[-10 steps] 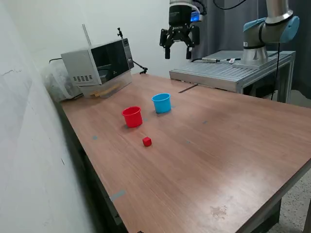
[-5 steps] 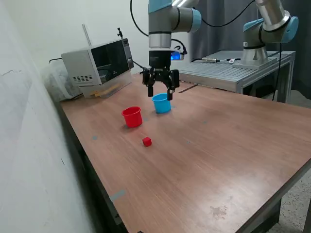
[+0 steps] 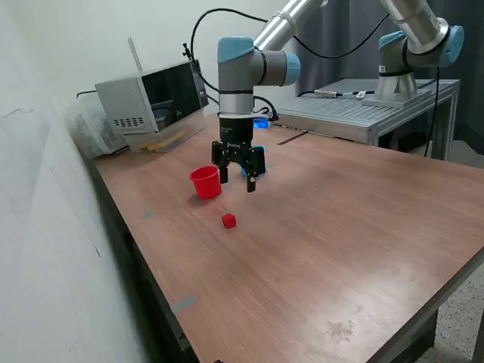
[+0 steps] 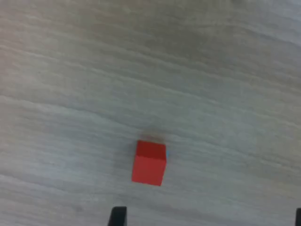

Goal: Place red objects in the red bin, and blue objects in the blue bin.

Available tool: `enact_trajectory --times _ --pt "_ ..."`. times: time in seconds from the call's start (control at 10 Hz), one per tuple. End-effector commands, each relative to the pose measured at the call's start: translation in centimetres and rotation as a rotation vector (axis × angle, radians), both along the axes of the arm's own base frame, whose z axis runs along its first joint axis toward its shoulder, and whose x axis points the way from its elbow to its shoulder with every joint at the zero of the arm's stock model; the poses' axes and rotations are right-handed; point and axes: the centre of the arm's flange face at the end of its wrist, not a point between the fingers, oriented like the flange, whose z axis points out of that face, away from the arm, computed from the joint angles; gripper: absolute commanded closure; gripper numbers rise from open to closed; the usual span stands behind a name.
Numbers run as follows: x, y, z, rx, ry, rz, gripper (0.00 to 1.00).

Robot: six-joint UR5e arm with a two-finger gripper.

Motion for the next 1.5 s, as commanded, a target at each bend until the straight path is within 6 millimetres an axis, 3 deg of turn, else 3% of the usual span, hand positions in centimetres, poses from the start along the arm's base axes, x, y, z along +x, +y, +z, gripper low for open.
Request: enact_trajectory --times 0.0,0.3,0.6,0.9,1.4 --pt "-0.9 0.0 -0.9 -0.008 0.008 -0.024 0.0" --pt "-1.6 0.1 -2.6 -0.009 0.007 -0.03 0.0" --pt "-2.1 2.2 -4.7 -0.008 -0.015 -0.056 0.0" --pt "-2.1 2.8 -7.1 -0.011 -0.041 -0.079 0.0" --pt "-3.1 2.9 -6.5 -0.015 -0.007 -0.105 0.0"
